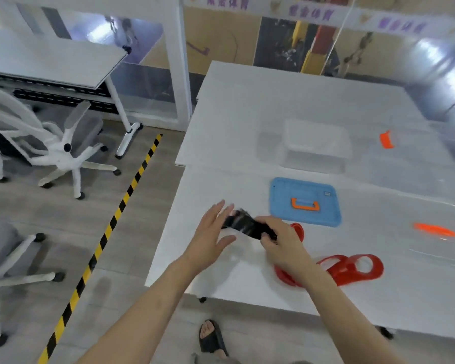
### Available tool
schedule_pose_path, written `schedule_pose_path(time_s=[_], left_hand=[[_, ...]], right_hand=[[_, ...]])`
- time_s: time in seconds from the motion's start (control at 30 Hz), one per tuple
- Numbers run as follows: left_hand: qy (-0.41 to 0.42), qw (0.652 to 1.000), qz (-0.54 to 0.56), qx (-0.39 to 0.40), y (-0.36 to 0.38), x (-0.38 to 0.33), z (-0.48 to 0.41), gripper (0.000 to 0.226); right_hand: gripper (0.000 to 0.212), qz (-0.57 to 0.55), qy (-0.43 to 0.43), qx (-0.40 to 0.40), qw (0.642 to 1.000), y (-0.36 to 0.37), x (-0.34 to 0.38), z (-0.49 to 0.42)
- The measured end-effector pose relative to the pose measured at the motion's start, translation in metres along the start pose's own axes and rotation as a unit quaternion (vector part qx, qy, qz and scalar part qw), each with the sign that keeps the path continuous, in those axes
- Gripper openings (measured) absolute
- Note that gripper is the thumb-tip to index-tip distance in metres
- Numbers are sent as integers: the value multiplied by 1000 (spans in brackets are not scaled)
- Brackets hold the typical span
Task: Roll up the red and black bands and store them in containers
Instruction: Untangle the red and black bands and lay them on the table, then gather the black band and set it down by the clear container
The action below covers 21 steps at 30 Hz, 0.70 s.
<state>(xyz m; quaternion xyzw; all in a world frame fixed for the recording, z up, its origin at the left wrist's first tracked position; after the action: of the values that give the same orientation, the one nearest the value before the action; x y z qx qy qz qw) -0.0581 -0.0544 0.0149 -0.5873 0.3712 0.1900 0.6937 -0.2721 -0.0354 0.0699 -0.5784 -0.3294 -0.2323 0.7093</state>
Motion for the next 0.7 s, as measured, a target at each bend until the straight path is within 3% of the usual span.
schedule_pose_path(time_s=[0.2, 0.37, 0.53, 0.7], left_hand=[[18, 987, 161, 11, 46, -149, -20, 37], [40, 962, 260, 76, 125, -268, -1, 34], [54, 947, 286, 137, 227, -361, 31, 31], [-16, 927, 348, 137, 310, -424, 47, 36]], right_hand=[[49, -154, 36, -104, 982, -118, -19, 82], [42, -272, 55, -171, 945, -185, -76, 181], [31, -300, 86, -221, 924, -243, -147, 278], [26, -260, 127, -254, 923, -276, -216, 357]])
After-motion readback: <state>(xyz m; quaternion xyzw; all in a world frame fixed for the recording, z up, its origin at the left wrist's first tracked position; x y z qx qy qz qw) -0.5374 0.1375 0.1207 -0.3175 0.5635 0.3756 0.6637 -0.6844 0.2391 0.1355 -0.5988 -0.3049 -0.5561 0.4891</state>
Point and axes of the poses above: each hand's wrist, its own z-axis away from the middle knuckle, its own y-axis out of the palm, x = y × z, the point moved 2 cm from there along -z, towards the middle knuckle, and after that the axes turned 2 degrees about -y, right-handed, at the moved point
